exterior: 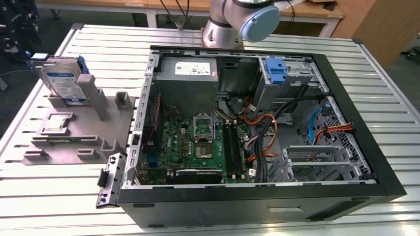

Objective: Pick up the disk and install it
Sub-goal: 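Pick up the disk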

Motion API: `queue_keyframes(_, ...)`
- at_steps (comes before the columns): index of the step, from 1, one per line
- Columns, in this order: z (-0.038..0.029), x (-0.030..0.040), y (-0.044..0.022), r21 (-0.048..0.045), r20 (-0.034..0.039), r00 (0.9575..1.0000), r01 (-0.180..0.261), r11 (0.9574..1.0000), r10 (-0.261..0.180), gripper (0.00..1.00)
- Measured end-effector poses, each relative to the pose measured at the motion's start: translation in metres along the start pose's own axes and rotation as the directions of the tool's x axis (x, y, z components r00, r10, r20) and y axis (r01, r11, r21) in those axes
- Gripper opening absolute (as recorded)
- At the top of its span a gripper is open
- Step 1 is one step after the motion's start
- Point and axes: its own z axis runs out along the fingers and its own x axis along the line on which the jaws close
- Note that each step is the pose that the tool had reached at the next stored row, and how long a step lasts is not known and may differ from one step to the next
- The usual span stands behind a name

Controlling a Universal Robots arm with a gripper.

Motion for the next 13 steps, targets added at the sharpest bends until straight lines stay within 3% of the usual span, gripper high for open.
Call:
queue_keyframes(5,0.003,0.0,-0.0002,-0.0018,0.0004,0.9988,0.049,0.9988,-0.049,0.59)
queue_keyframes(13,0.0038,0.0,-0.0003,-0.0017,0.0004,0.9988,0.049,0.9988,-0.049,0.59)
